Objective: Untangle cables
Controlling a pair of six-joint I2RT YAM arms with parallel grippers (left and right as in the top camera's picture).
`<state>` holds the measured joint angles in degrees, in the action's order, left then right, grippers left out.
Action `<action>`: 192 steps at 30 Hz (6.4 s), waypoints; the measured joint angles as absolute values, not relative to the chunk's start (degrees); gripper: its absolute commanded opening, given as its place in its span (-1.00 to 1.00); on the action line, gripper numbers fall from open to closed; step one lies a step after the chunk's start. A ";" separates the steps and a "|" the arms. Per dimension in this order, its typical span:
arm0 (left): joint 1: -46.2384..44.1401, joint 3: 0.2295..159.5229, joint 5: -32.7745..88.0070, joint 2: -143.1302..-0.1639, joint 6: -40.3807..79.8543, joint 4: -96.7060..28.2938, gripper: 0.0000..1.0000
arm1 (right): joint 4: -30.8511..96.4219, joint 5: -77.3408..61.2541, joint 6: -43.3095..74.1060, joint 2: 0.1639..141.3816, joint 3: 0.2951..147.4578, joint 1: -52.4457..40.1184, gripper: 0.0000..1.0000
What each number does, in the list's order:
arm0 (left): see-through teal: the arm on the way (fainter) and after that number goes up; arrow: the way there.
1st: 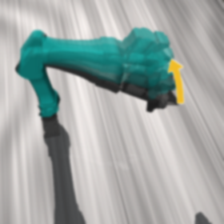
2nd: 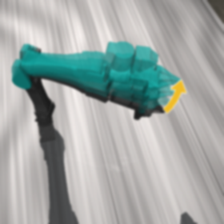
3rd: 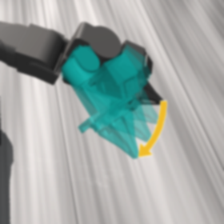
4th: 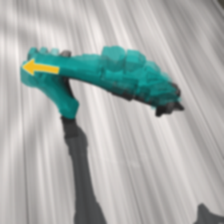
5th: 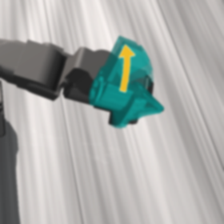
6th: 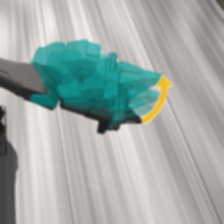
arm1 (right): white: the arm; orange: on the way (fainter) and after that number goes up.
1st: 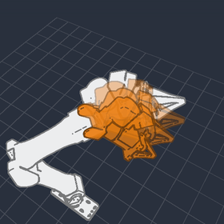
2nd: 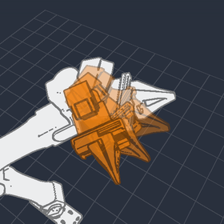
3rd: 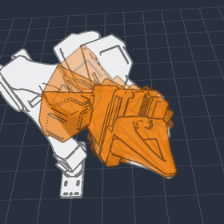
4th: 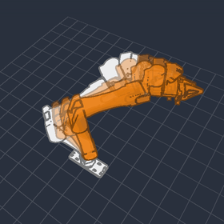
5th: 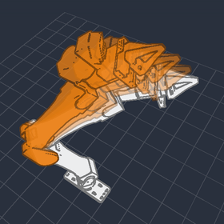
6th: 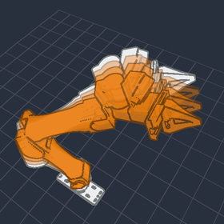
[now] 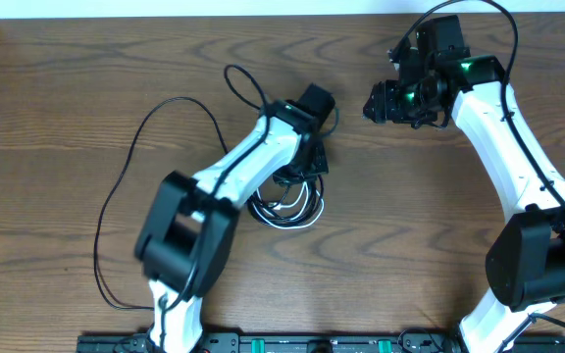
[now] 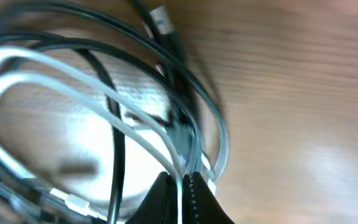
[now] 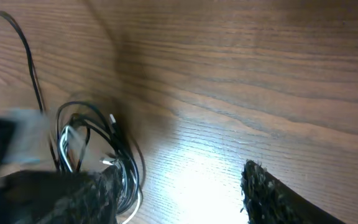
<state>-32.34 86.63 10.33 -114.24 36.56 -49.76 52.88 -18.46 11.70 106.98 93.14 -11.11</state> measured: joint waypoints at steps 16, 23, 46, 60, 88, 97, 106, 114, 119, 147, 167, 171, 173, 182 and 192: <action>-26.33 86.65 16.03 -93.67 35.40 -50.33 -0.86 | 51.37 -31.55 4.89 106.98 93.14 -11.11 0.14; -21.34 86.65 25.23 -90.74 34.37 -47.31 -0.85 | 50.96 -33.78 3.84 106.98 93.14 -11.88 0.14; -17.45 103.66 23.18 -78.91 31.14 -43.70 -0.85 | 48.77 -33.91 3.60 108.71 93.14 -15.86 0.16; -17.45 104.62 15.49 -79.09 29.93 -48.21 -0.86 | 49.06 -42.54 -3.92 108.71 93.14 -17.67 0.19; -17.45 104.62 13.56 -79.09 29.91 -48.21 -0.86 | 39.68 -45.89 -16.58 109.47 84.27 -25.80 0.37; -17.45 104.62 13.37 -79.09 29.91 -49.15 -0.86 | 37.52 -44.53 -15.81 110.56 84.14 -26.57 -0.02; -17.45 104.62 12.08 -79.09 29.91 -49.47 -0.86 | 40.69 -43.81 -16.82 111.07 83.92 -24.43 -0.83; -17.45 104.62 9.63 -79.09 29.89 -50.30 -0.86 | 41.76 -43.62 -17.17 111.09 83.83 -24.18 -0.98; -17.34 104.62 4.64 -79.09 29.52 -53.28 -0.85 | 44.40 -43.64 -16.43 110.89 83.83 -22.50 -0.98; -5.08 104.62 -10.28 -86.65 25.45 -64.62 -0.86 | 55.07 -14.37 3.49 87.46 84.53 -9.54 -0.82; 1.91 104.62 -12.38 -86.65 22.35 -65.52 -0.86 | 55.86 -22.55 3.95 94.39 84.55 -6.96 -0.91; 5.19 104.62 -12.34 -86.65 22.20 -65.60 -0.85 | 56.03 -21.04 4.73 95.96 84.55 -6.87 -0.98; 6.61 104.62 -12.25 -86.65 22.20 -65.60 -0.86 | 56.12 -18.72 6.13 96.62 84.55 -6.85 -0.98; 13.65 104.62 -16.99 -86.65 22.20 -65.39 -0.86 | 56.10 -2.90 9.85 101.38 84.55 -3.18 -0.83; 13.34 104.62 -2.74 -86.76 18.28 -65.47 -0.85 | 53.71 -18.28 1.28 102.41 84.55 -4.54 -0.98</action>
